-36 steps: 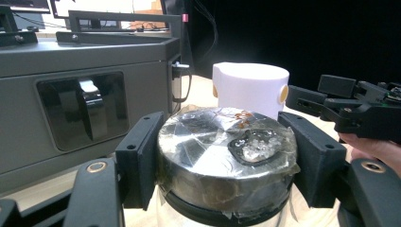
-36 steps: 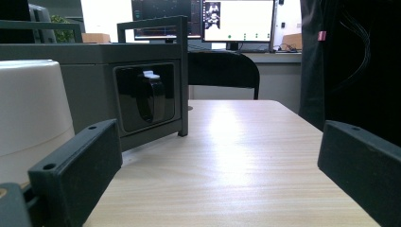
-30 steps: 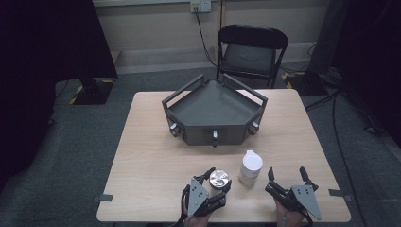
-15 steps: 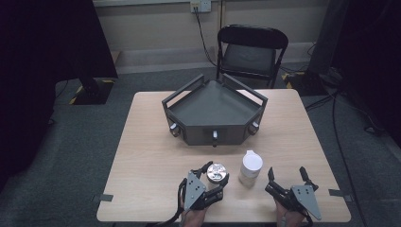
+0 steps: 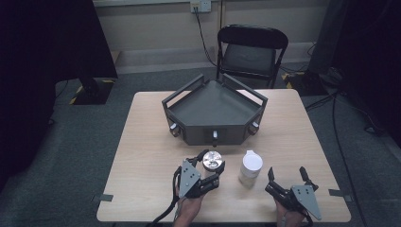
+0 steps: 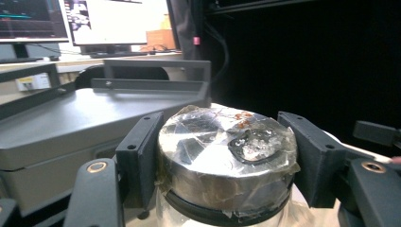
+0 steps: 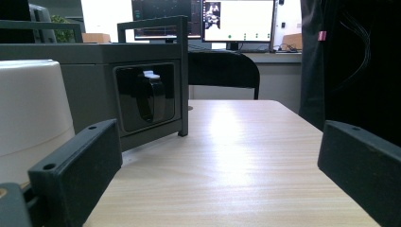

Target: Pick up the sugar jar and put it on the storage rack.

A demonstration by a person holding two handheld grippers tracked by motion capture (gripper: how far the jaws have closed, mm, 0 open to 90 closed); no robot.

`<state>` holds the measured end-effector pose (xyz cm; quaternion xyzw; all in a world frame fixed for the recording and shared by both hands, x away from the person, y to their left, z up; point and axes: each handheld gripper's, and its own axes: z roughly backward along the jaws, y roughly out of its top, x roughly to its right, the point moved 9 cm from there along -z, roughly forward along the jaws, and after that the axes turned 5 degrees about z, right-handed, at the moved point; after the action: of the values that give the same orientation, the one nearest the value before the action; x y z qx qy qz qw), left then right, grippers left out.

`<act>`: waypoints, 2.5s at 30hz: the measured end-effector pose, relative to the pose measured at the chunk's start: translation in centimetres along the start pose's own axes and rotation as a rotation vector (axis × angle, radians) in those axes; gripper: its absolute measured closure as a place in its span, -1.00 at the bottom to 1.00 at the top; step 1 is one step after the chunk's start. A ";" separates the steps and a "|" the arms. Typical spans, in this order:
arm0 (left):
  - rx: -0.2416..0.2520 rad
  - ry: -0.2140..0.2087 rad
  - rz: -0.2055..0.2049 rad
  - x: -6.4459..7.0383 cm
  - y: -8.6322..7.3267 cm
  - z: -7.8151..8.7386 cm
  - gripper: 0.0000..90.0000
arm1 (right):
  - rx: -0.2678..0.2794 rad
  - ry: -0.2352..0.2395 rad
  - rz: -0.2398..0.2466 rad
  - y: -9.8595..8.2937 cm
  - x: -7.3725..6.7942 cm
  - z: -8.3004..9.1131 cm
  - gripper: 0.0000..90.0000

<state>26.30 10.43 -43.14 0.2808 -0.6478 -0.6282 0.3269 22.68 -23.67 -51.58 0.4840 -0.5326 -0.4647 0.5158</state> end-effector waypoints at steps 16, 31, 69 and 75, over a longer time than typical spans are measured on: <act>0.033 0.102 -0.008 -1.9 3.2 -1.8 -0.22 | 0.000 0.000 0.000 0.0 0.0 0.0 -1.00; 0.032 0.177 -0.005 -2.9 5.9 -4.3 -0.22 | 0.000 0.000 0.001 0.0 0.0 0.0 -1.00; 0.031 0.316 0.037 -7.6 8.7 -10.7 -0.22 | 0.000 0.000 0.001 0.0 0.0 0.0 -1.00; 0.021 0.313 0.024 -7.9 8.3 -11.6 -0.22 | 0.000 0.000 0.001 0.0 0.0 0.0 -1.00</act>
<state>40.67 9.63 -35.45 0.3711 -0.5987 -0.5659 0.4285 22.67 -23.66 -51.58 0.4839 -0.5328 -0.4644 0.5161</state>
